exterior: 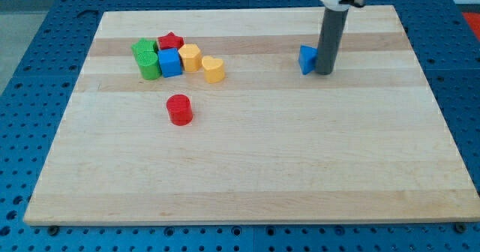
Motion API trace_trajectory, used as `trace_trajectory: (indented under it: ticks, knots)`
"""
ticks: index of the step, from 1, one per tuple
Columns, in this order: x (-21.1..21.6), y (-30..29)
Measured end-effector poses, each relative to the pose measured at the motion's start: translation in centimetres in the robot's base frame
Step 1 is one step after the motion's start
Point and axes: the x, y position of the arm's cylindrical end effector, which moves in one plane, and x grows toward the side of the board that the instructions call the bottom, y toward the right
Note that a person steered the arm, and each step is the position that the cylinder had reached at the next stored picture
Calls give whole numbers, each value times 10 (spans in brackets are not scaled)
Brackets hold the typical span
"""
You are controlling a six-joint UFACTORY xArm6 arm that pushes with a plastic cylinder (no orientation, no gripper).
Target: Move the blue triangle towards the top right corner
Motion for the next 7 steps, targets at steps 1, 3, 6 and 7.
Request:
trace_trajectory:
  ticks: [1, 3, 6, 7]
  knots:
    - [30, 5]
    - [30, -35]
    - [-72, -16]
    - [-56, -27]
